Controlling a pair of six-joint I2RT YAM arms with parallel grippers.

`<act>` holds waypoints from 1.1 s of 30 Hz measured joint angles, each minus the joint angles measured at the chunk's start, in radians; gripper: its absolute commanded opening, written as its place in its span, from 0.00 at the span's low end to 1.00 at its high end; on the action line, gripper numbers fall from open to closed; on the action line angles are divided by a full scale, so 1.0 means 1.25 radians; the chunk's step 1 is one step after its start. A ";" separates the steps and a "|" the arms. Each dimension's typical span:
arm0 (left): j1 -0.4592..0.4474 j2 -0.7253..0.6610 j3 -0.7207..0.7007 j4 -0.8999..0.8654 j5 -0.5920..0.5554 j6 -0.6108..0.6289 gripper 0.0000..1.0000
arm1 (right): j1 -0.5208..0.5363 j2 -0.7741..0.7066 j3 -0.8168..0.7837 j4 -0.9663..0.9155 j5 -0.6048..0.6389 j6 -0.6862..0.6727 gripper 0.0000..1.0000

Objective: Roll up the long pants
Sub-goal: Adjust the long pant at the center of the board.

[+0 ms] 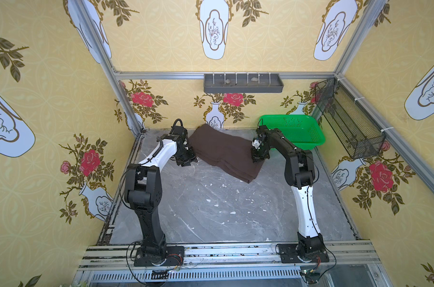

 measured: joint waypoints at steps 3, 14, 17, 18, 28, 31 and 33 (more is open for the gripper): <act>0.025 -0.007 -0.030 0.002 -0.008 0.002 0.44 | 0.063 -0.048 -0.089 0.045 0.003 0.004 0.00; 0.046 0.031 0.016 0.022 -0.020 -0.001 0.44 | 0.377 -0.103 -0.191 0.102 -0.030 0.066 0.00; 0.059 0.037 0.034 0.023 -0.031 -0.001 0.44 | 0.470 -0.107 -0.189 0.094 -0.045 0.084 0.00; 0.064 0.042 0.040 0.023 -0.034 0.000 0.44 | 0.504 -0.111 -0.192 0.086 -0.051 0.090 0.00; 0.093 0.133 0.163 0.018 -0.032 0.013 0.44 | 0.421 -0.223 -0.152 0.005 -0.065 0.101 0.21; 0.092 0.143 0.186 0.022 -0.023 0.009 0.43 | 0.349 -0.227 -0.092 0.002 -0.064 0.094 0.21; 0.089 0.148 0.197 0.029 -0.012 0.005 0.44 | 0.303 -0.206 -0.056 0.002 -0.067 0.084 0.21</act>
